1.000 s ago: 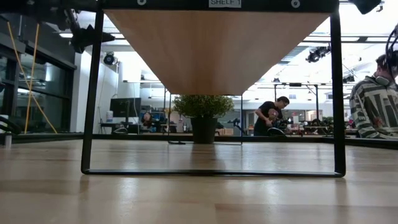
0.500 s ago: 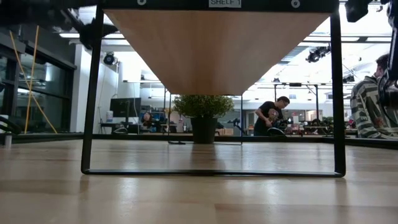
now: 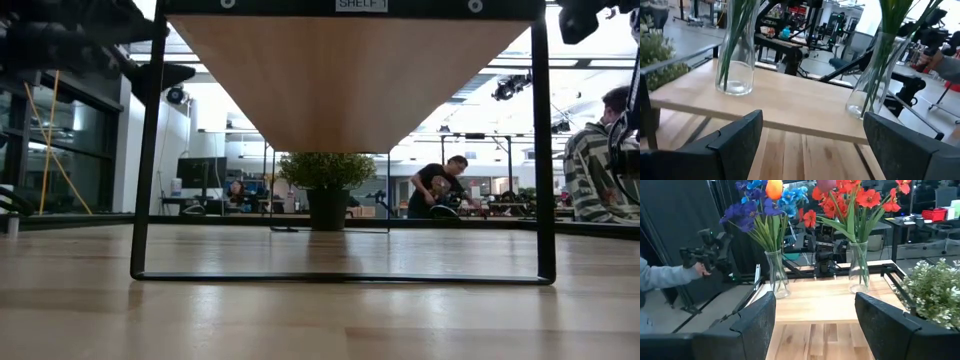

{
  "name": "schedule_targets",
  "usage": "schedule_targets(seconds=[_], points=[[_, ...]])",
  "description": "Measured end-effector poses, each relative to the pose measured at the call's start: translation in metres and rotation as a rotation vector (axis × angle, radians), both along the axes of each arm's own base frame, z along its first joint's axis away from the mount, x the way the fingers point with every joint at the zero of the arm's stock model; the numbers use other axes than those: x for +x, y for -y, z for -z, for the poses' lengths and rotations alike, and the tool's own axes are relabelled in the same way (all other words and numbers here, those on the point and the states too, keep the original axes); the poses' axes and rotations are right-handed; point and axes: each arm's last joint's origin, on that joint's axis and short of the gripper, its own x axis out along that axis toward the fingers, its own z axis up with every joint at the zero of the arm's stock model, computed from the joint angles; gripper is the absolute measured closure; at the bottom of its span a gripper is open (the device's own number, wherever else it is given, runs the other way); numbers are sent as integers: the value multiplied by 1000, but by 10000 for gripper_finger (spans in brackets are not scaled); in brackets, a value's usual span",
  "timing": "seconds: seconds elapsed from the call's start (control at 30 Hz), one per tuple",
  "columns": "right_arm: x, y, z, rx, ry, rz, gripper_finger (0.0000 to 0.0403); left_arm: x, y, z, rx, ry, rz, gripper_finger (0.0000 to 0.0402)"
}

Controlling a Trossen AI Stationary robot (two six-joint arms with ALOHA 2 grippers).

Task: Pick and place flowers into a vace then onto a shelf
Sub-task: Return to Home Position

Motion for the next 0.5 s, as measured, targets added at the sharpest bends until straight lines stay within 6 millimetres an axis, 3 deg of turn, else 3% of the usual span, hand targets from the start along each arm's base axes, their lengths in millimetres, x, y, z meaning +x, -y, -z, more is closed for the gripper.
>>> schedule_targets(seconds=[0.5], points=[[24, -45, 27, 52, 40, -3, 141, 1, 1, 16, -11, 39, 49, 23]])
